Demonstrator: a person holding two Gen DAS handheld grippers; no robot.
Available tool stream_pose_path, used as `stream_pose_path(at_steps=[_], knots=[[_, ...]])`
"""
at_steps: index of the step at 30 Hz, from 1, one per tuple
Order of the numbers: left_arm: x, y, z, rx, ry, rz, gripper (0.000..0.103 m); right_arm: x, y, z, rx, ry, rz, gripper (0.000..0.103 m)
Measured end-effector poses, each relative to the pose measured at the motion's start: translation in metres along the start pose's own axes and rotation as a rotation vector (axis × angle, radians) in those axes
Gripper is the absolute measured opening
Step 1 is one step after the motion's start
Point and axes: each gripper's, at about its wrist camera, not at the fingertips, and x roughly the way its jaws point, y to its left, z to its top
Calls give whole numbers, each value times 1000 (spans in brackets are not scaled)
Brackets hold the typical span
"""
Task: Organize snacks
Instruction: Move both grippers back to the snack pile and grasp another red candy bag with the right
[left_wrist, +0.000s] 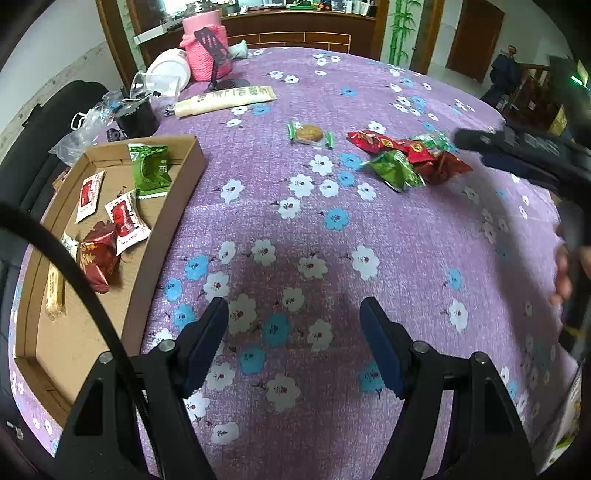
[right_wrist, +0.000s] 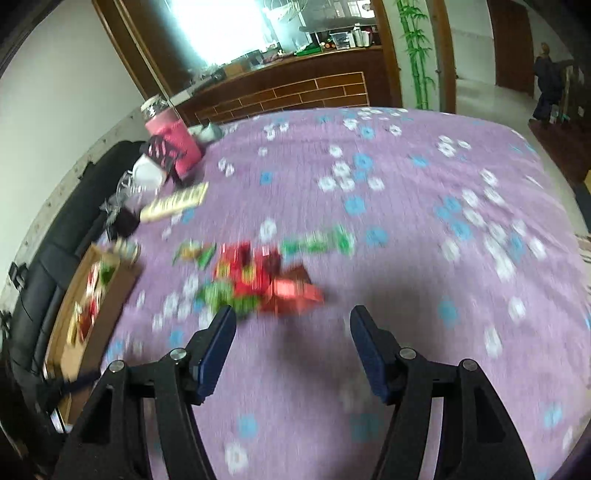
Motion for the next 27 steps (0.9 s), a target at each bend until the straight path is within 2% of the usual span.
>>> stream_pose_path(at_steps=[4, 7, 9, 12, 14, 17, 23, 27], knots=[[5, 5, 6, -25, 18, 8, 74, 35, 7, 20, -14, 26, 11, 64], [8, 10, 11, -50, 27, 10, 74, 56, 16, 22, -46, 67, 19, 63], [11, 12, 14, -61, 29, 11, 74, 64, 20, 17, -90, 94, 13, 57], [15, 12, 19, -64, 31, 25, 74, 60, 23, 6, -149, 104, 17, 50], [17, 10, 24, -60, 26, 33, 74, 52, 22, -3, -175, 120, 57, 45], [22, 7, 32, -55, 15, 48, 74, 40, 21, -20, -220, 159, 104, 45], [28, -8, 60, -52, -21, 40, 74, 30, 10, -25, -215, 137, 95, 46], [32, -25, 83, -26, -41, 20, 74, 34, 18, -28, -270, 130, 63, 46]])
